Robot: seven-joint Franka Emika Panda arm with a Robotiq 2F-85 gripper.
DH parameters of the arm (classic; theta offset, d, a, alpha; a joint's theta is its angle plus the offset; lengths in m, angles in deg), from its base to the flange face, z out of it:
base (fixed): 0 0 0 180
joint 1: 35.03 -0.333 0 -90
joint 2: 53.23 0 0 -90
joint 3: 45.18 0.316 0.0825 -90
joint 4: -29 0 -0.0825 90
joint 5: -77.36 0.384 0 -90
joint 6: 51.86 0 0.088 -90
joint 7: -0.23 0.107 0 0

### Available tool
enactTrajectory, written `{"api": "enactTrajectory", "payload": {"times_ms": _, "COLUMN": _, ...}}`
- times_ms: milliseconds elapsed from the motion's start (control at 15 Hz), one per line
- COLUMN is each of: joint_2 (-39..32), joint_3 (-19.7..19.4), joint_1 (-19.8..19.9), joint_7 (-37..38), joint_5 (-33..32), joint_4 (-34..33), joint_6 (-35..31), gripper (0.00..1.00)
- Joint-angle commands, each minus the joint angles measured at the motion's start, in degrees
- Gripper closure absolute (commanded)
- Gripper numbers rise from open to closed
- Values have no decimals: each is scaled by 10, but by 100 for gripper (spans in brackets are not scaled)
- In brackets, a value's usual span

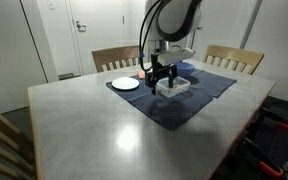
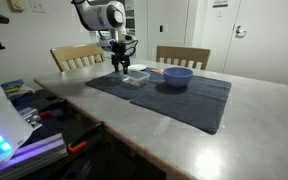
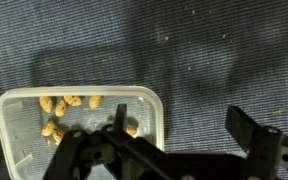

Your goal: Pour the contents in the container into the bowl.

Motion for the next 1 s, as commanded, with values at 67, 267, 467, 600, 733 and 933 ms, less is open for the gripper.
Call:
{"api": "enactTrajectory", "payload": {"times_ms": 67, "joint_2": -2, "joint_3": -18, "joint_1": -5, "joint_7": 8, "joint_5": -3, "joint_4": 17, "joint_6": -44, "gripper": 0}}
{"api": "enactTrajectory", "payload": {"times_ms": 267, "joint_2": -3, "joint_3": -26, "joint_1": -1, "joint_7": 4, "joint_5": 0, "joint_4": 18, "joint_6": -56, "gripper": 0}}
{"api": "enactTrajectory", "payload": {"times_ms": 467, "joint_2": -6, "joint_3": -33, "joint_1": 7, "joint_7": -6, "joint_5": 4, "joint_4": 11, "joint_6": -68, "gripper": 0}}
{"api": "enactTrajectory", "payload": {"times_ms": 600, "joint_2": -10, "joint_3": -35, "joint_1": 11, "joint_7": -13, "joint_5": 7, "joint_4": 4, "joint_6": -72, "gripper": 0}}
{"api": "enactTrajectory", "payload": {"times_ms": 733, "joint_2": -14, "joint_3": -34, "joint_1": 17, "joint_7": -24, "joint_5": 10, "joint_4": -3, "joint_6": -78, "gripper": 0}}
{"api": "enactTrajectory", "payload": {"times_ms": 933, "joint_2": -16, "joint_3": -28, "joint_1": 25, "joint_7": -41, "joint_5": 18, "joint_4": -11, "joint_6": -83, "gripper": 0}}
